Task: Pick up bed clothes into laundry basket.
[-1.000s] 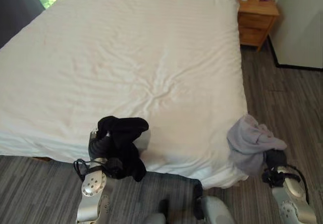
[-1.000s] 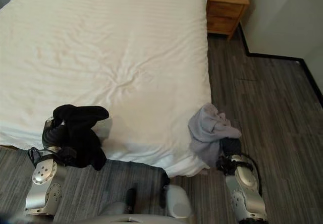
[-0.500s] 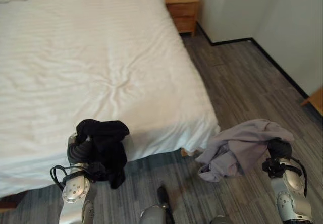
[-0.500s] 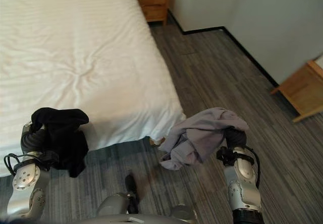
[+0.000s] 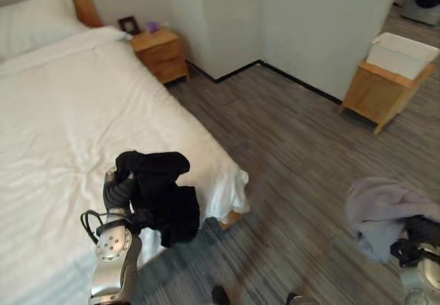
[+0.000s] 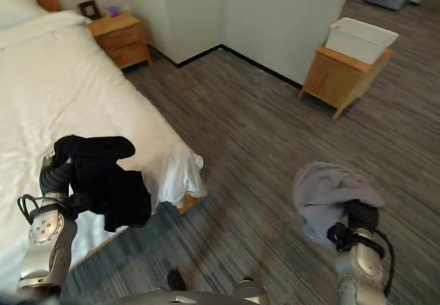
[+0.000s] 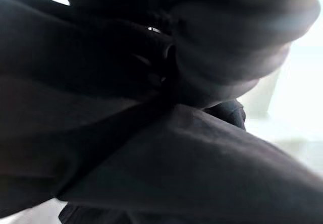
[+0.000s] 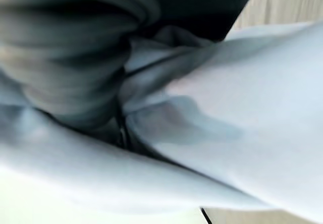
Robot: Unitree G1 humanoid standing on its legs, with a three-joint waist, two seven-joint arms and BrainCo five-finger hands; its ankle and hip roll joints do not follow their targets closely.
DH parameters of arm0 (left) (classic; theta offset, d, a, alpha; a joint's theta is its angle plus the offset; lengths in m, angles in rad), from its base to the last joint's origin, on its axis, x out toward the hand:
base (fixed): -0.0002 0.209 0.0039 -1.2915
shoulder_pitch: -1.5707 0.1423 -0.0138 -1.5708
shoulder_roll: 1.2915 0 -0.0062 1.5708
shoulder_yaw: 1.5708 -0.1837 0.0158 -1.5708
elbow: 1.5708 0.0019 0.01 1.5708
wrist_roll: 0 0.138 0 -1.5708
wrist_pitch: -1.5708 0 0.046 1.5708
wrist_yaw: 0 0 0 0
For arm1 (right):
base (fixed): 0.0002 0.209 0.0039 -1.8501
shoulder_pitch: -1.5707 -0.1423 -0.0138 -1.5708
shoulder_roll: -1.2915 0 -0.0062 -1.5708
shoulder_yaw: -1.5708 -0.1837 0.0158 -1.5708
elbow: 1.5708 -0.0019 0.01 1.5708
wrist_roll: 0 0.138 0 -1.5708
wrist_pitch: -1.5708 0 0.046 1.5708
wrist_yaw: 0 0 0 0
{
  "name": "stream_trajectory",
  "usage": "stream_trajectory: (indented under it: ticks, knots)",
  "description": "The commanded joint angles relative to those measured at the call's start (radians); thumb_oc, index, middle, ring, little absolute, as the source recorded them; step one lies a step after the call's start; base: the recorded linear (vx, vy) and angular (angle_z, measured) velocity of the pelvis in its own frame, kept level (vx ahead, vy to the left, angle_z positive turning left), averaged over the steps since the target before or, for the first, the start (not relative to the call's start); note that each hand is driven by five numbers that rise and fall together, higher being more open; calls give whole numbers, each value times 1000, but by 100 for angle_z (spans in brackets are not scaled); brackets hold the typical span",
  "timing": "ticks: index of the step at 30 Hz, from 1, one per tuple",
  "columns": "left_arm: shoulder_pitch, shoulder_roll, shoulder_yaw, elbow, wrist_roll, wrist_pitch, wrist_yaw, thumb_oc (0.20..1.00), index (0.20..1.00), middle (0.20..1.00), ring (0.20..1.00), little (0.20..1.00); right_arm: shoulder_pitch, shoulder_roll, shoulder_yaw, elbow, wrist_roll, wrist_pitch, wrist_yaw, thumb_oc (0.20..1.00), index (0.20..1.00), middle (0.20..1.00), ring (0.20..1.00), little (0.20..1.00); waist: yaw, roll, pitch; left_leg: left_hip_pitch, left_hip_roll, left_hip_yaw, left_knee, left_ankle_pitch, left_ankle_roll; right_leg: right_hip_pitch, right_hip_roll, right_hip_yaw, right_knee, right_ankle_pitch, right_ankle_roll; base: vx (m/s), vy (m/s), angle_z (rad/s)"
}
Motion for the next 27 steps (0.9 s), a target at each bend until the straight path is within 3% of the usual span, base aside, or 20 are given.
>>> stream_trajectory:
  ticks: [1,2,4,7,9,10,11,13,14,15,16,17,19,21,23,27]
  knots:
    - [-63,61,37,-44,57,-95,33,200,200,200,200,200,-102,-40,-12,-80,-45,-128,-32,200,200,200,200,200,59,-58,50,-23,-109,-376,215,-139,-7,0,63,205,-38,55,-28,118,23,-188]
    - [-61,53,42,-41,62,-100,47,200,200,200,200,200,-107,-42,-1,-75,-49,-129,-29,200,200,200,200,200,66,-59,49,-24,-134,-428,178,-156,5,0,71,242,-39,54,-24,175,35,-326]
    - [-60,46,47,-47,54,-110,57,200,200,200,200,200,-106,-44,1,-62,-61,-133,-35,200,200,200,200,200,81,-58,42,-67,-154,-537,101,-108,-5,9,84,314,-62,63,-19,190,43,-288]
    - [-63,40,44,-45,42,-119,56,200,200,200,200,200,-104,-52,12,-66,-68,-127,-27,200,200,200,200,200,82,-45,40,-69,-206,-633,51,-90,-5,13,100,376,-91,74,-18,158,80,-54]
    - [-61,41,47,-41,40,-120,52,200,200,200,200,200,-102,-48,16,-72,-67,-121,-20,200,200,200,200,200,82,-40,37,-54,-202,-618,41,-98,-1,19,101,391,-100,70,-17,113,130,-92]
    - [-60,38,44,-38,41,-119,56,200,200,200,200,200,-101,-41,19,-81,-68,-122,-15,200,200,200,200,200,72,-22,31,-30,-198,-614,-5,-91,14,9,101,406,-99,73,-11,205,298,-129]
    - [-46,38,57,-38,41,-120,58,200,200,200,200,200,-110,-34,29,-81,-84,-116,-11,200,200,200,200,200,75,-5,31,-1,-194,-581,-53,-87,35,-17,88,400,-40,59,6,231,346,-99]
    - [-39,44,68,-41,40,-121,60,200,200,200,200,200,-118,-29,39,-84,-88,-113,-11,200,200,200,200,200,83,-3,37,11,-190,-556,-67,-83,43,-44,87,410,16,52,20,88,148,-73]
    - [-29,50,81,-41,40,-123,65,200,200,200,200,200,-133,-25,54,-80,-93,-111,-9,200,200,200,200,200,93,-2,45,19,-182,-530,-76,-80,47,-70,87,391,50,49,30,-17,56,-79]
    - [-13,55,97,-43,41,-123,72,200,200,200,200,200,-150,-25,75,-75,-102,-108,-8,200,200,200,200,200,118,-2,57,31,-171,-498,-90,-72,47,-100,70,318,77,60,34,15,57,-75]
    - [-13,55,98,-44,41,-122,72,200,200,200,200,200,-151,-25,76,-75,-103,-108,-8,200,200,200,200,200,119,-2,54,35,-171,-497,-95,-77,48,-99,70,319,76,54,35,7,24,-63]
    - [12,52,116,-53,41,-118,67,200,200,200,200,200,-164,-26,96,-63,-109,-94,-1,200,200,200,200,200,137,2,53,52,-162,-476,-118,-75,43,-112,49,218,67,57,35,74,27,-86]
    - [26,43,119,-52,30,-119,50,200,200,200,200,200,-148,-32,84,-54,-105,-85,8,200,200,200,200,200,128,-4,48,49,-179,-505,-119,-69,46,-96,65,256,16,64,19,77,31,-36]
    - [34,38,122,-50,28,-116,46,200,200,200,200,200,-143,-34,78,-52,-106,-81,9,200,200,200,200,200,133,-8,41,51,-183,-512,-124,-66,48,-83,64,252,-17,70,8,56,-11,63]
    - [54,14,139,-53,15,-112,59,200,200,200,200,200,-147,-37,66,-60,-95,-86,-1,200,200,200,200,200,144,-19,23,61,-188,-499,-143,-61,47,-51,72,220,-92,98,-1,69,-38,29]
    - [84,3,173,-62,18,-103,66,200,200,200,200,200,-148,-39,53,-59,-81,-85,-1,200,200,200,200,200,162,-30,17,72,-185,-484,-141,-70,43,-20,73,185,-122,103,2,89,-6,-3]
